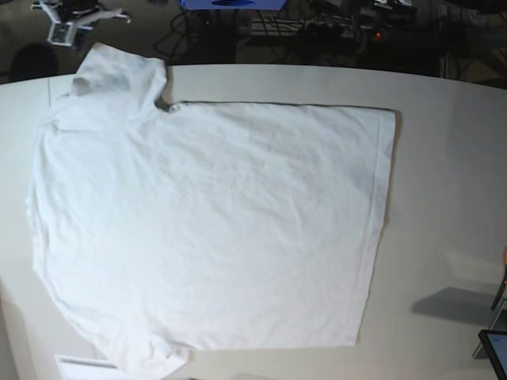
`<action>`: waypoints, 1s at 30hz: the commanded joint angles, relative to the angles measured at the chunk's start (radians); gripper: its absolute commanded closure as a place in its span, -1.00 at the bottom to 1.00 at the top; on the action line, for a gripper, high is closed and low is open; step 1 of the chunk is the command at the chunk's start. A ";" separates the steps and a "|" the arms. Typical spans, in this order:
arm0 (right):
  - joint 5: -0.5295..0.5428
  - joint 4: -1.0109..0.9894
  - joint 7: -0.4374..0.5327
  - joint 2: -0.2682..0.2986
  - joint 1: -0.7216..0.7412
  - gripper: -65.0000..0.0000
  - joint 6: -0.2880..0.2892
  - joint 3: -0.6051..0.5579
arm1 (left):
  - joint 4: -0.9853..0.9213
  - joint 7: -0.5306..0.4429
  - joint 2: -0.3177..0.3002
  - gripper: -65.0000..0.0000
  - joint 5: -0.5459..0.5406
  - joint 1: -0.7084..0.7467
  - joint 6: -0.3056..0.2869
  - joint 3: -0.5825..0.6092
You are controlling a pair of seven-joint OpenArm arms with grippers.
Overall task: Fold the T-shirt properly
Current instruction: 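Move both grippers down toward the corners of the white T-shirt's edge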
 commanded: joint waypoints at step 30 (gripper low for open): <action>0.713 0.021 -0.548 0.085 0.216 -0.04 0.291 0.276 | 0.084 0.207 -0.142 1.00 -0.212 -0.107 0.004 -0.007</action>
